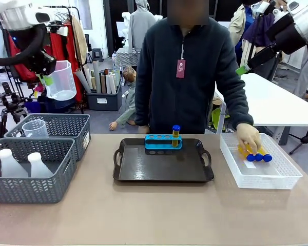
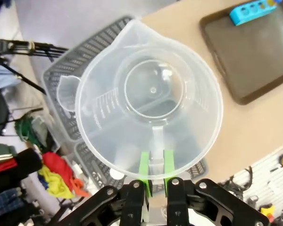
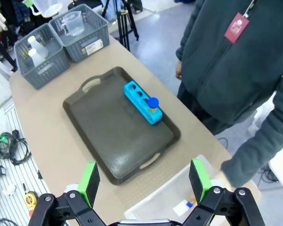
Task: Prepare the laboratory tools.
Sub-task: Pick up one Large Measuring Cup and place it on the Handle tray.
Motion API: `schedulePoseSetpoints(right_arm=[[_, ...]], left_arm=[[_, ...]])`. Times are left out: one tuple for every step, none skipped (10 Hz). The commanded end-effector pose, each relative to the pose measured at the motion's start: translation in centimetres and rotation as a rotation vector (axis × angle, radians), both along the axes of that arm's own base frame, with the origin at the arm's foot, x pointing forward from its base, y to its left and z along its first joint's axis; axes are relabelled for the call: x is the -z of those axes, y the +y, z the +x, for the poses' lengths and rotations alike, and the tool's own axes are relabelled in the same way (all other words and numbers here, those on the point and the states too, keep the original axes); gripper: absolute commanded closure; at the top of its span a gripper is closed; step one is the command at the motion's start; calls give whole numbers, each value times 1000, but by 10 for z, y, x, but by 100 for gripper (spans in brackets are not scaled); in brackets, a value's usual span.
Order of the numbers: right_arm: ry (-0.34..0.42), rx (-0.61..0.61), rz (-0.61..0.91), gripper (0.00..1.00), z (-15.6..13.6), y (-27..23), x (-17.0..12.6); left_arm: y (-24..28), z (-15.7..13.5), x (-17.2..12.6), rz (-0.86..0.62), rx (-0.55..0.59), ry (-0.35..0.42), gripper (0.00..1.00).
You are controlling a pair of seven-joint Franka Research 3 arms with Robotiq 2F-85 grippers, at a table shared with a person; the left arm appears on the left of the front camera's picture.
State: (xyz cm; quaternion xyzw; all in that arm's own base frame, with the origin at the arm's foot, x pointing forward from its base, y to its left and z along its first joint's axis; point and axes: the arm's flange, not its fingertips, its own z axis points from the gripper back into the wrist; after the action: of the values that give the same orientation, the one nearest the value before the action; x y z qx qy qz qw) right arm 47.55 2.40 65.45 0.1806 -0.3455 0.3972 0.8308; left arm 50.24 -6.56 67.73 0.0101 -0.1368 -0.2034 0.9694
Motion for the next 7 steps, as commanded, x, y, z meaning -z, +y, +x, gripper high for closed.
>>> schedulePoseSetpoints(right_arm=[[-2,-7,16,0,-1,-1,-2],[-2,-7,16,0,-1,-1,-2],[-2,-7,16,0,-1,-1,-2],[-2,-7,16,0,-1,-1,-2],[-2,-7,16,0,-1,-1,-2],[-2,-7,16,0,-1,-1,-2],[-2,-7,16,0,-1,-1,-2]], left_arm=[[-5,-9,-10,-4,25,-25,100],[0,-6,-13,-16,51,-8,100],[-4,-5,-8,-1,9,-15,100],[-4,-5,-8,-1,9,-15,100],[-4,-5,-8,-1,9,-15,100],[-4,-5,-8,-1,9,-15,100],[-4,-5,-8,-1,9,-15,100]])
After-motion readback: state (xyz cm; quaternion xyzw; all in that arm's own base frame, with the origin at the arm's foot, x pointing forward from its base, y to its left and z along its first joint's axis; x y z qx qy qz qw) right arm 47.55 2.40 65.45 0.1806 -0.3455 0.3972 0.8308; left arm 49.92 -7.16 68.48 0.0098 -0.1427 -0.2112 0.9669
